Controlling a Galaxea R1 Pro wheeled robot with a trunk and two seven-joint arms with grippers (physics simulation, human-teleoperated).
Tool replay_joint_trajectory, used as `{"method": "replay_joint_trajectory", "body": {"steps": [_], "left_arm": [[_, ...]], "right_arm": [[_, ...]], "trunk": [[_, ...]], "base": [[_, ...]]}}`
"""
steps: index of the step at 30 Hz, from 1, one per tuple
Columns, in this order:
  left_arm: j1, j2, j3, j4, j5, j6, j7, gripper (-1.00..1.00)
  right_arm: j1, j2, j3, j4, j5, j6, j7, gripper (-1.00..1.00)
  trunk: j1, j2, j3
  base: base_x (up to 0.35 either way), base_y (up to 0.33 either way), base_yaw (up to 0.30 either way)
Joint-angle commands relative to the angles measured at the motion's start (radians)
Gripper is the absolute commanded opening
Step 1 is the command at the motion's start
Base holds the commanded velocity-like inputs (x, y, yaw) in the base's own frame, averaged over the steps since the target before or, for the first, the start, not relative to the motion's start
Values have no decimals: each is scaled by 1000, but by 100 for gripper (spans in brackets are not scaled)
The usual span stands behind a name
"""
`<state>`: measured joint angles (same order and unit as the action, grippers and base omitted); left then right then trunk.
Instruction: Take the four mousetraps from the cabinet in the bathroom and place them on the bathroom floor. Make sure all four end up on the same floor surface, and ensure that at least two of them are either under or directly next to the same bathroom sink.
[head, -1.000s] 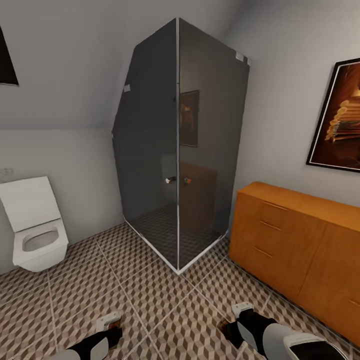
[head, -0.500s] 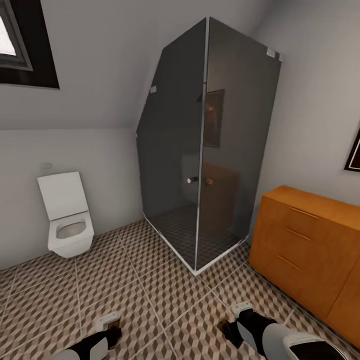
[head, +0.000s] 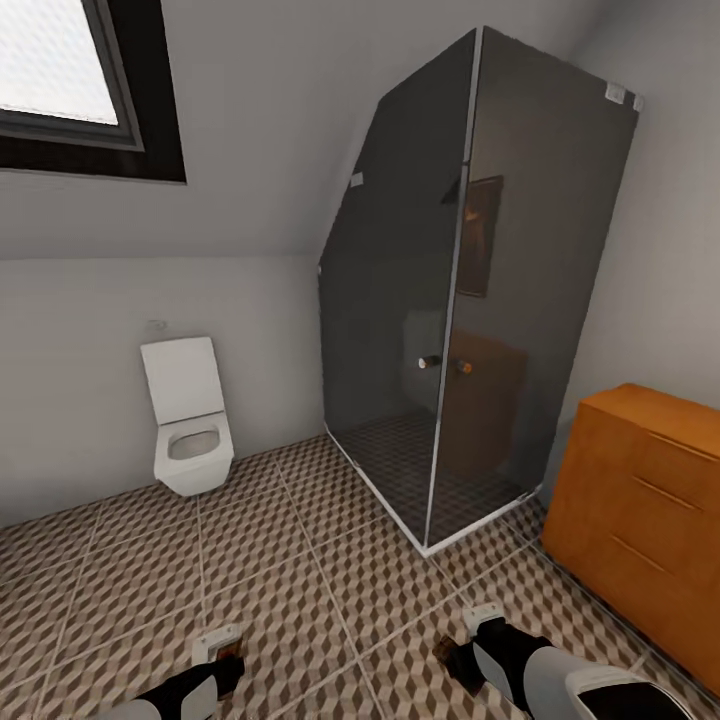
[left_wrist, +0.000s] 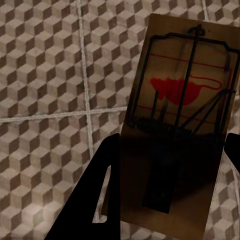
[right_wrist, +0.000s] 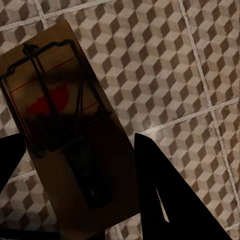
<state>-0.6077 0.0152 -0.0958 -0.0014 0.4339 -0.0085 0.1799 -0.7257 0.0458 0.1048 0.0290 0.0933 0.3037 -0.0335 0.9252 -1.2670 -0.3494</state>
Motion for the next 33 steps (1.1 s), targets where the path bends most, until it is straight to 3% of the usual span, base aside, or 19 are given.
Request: {"method": "replay_joint_trajectory", "body": {"steps": [1,33], "left_arm": [[0,0,-8,0,9,-1,3,-100],[5,0,-8,-2,6,-2,3,-100]], "right_arm": [[-1,0,4,2,7,-2,1,-100],[-1,0,3,3,8,-35,1,-100]], "trunk": [[0,-1,-1],[0,-1,-1]], "base": [[0,0,279],[0,0,279]]}}
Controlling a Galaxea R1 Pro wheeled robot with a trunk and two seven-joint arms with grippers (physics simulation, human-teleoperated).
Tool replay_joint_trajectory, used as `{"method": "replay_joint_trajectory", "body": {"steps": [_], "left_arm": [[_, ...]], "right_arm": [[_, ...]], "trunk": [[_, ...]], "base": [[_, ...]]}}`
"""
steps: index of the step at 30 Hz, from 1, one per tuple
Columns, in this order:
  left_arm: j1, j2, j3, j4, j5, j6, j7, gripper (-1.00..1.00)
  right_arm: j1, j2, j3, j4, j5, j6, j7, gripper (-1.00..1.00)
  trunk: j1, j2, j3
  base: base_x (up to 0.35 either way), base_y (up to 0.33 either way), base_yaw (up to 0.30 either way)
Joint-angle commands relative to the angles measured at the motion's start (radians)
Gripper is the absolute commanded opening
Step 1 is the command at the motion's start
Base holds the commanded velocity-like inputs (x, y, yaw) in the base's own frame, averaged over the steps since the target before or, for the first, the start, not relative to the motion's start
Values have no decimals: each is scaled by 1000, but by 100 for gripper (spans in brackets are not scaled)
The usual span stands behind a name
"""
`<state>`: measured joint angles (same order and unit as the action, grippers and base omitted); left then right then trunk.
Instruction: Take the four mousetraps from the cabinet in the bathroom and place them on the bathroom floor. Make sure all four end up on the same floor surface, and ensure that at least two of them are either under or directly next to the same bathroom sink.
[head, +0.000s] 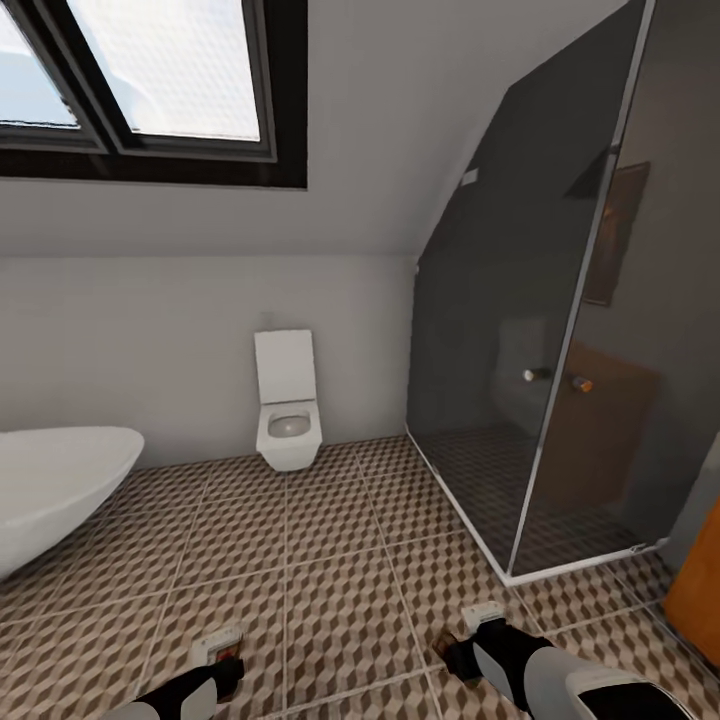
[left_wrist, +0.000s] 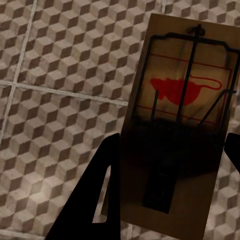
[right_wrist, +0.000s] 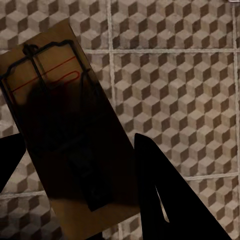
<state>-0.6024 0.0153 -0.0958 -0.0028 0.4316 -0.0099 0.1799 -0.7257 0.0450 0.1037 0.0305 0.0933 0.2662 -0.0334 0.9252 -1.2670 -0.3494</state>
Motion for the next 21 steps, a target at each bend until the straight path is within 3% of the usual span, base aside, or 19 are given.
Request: {"method": "replay_joint_trajectory", "body": {"steps": [1,21], "left_arm": [[0,0,-8,0,9,-1,3,-100],[0,4,-8,0,11,-7,3,-100]], "right_arm": [[-1,0,4,2,8,2,1,-100],[-1,-1,4,2,5,2,1,-100]], "trunk": [[0,-1,-1],[0,-1,-1]], "base": [[0,0,279],[0,0,279]]}}
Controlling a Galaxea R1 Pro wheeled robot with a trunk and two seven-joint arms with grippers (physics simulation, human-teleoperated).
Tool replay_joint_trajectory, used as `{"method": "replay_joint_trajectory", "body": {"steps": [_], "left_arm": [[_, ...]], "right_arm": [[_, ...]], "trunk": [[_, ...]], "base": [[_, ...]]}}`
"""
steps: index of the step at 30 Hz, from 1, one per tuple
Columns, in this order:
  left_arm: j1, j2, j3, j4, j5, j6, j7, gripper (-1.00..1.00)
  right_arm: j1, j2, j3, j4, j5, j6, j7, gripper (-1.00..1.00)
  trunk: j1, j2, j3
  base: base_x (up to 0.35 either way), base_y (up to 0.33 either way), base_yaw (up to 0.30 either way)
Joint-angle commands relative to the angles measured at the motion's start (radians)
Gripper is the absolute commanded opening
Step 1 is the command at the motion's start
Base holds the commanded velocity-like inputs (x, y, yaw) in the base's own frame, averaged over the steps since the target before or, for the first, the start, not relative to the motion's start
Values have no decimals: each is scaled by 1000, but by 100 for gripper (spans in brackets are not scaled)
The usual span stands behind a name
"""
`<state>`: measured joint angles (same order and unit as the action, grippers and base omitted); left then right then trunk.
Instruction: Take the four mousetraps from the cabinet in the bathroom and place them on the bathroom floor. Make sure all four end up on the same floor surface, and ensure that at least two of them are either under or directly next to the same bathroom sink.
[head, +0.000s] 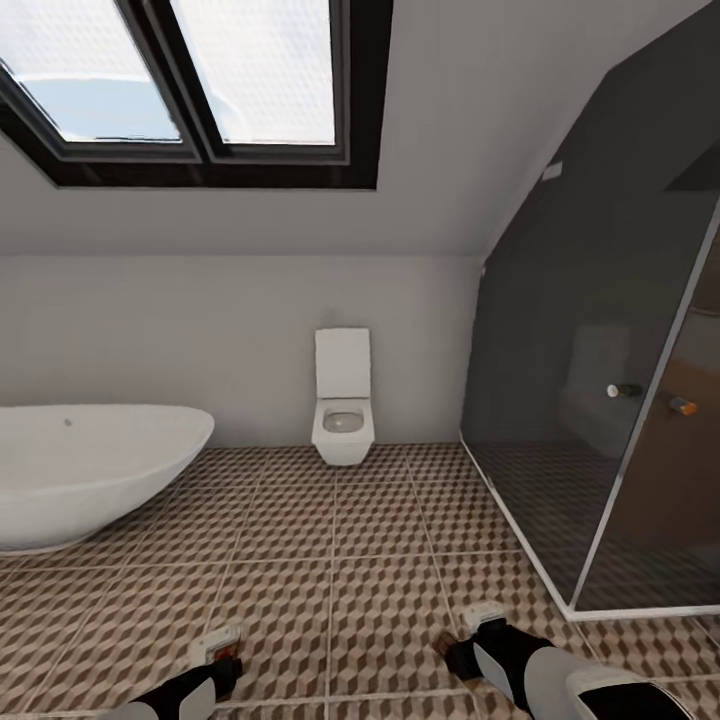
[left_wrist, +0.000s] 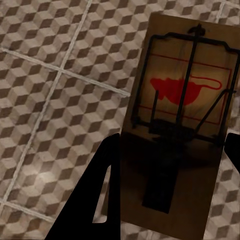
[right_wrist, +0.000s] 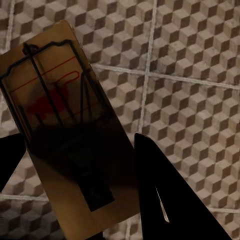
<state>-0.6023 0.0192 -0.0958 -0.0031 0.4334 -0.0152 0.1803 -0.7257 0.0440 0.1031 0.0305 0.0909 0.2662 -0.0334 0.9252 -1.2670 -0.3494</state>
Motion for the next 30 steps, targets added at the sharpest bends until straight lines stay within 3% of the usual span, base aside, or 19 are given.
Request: {"method": "replay_joint_trajectory", "body": {"steps": [1,14,30], "left_arm": [[-1,0,-8,0,9,-2,3,-100],[-1,-2,-8,0,8,4,3,-100],[-1,2,-8,0,8,6,4,-100]], "right_arm": [[-1,1,4,2,7,2,1,-100],[-1,2,4,2,6,2,2,-100],[-1,-2,4,2,6,4,13,-100]], "trunk": [[0,-1,-1],[0,-1,-1],[0,-1,-1]], "base": [[0,0,279],[32,0,267],[311,0,16]]}}
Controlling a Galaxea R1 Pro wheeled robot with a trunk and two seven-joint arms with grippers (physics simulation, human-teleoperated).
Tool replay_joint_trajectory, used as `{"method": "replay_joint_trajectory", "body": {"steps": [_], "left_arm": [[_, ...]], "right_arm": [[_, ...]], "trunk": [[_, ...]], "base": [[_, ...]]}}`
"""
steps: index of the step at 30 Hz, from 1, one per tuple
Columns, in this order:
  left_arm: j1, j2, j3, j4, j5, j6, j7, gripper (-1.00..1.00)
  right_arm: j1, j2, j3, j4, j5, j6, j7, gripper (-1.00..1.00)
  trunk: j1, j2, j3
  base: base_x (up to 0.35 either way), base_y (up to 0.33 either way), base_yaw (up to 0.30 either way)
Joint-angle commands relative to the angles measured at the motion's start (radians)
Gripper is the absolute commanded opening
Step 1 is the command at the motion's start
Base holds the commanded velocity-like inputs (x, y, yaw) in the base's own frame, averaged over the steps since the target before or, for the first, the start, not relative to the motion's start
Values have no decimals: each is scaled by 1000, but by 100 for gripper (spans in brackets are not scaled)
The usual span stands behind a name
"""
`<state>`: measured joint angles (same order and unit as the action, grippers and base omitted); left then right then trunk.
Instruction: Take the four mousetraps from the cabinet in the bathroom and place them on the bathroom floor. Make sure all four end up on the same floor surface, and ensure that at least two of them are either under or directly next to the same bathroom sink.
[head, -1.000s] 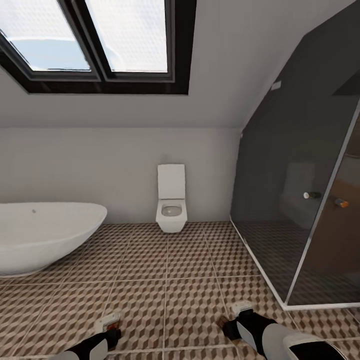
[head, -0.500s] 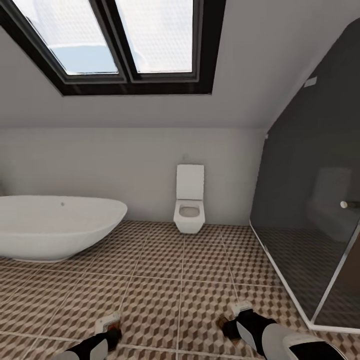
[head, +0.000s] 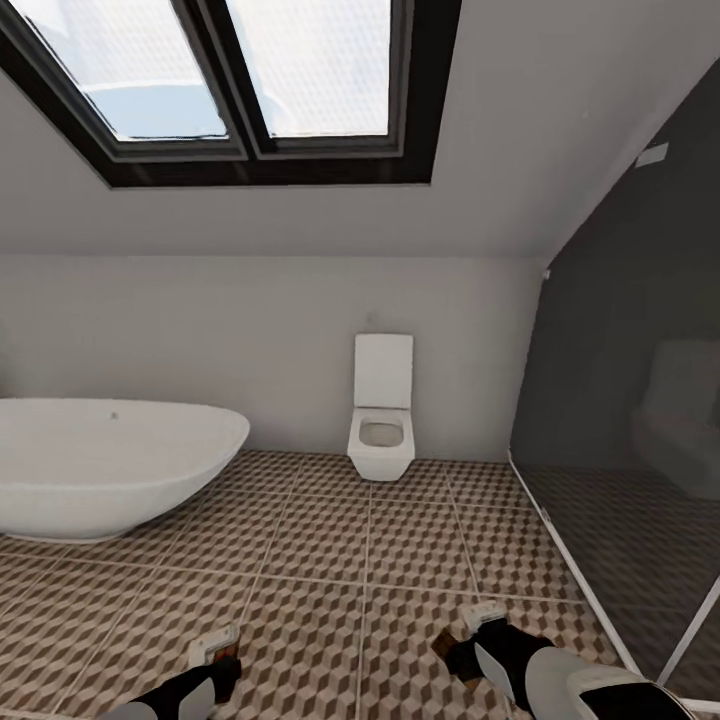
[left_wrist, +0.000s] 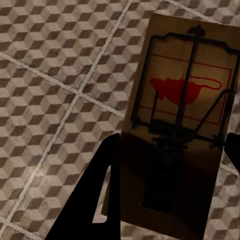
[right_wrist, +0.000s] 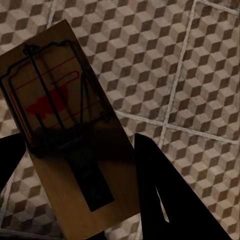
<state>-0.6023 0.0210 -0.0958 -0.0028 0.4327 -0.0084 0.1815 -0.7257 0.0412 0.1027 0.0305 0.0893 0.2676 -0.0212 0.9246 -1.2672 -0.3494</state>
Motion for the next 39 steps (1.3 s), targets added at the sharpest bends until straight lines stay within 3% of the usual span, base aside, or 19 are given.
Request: {"method": "replay_joint_trajectory", "body": {"steps": [1,39], "left_arm": [[-1,0,-9,0,8,-1,3,-100],[-1,1,-9,0,10,-1,3,-100]], "right_arm": [[-1,0,5,2,7,2,1,-100],[-1,-4,2,2,7,-12,-8,-100]], "trunk": [[1,-1,-1],[1,-1,-1]], "base": [[324,0,0],[324,0,-21]]}}
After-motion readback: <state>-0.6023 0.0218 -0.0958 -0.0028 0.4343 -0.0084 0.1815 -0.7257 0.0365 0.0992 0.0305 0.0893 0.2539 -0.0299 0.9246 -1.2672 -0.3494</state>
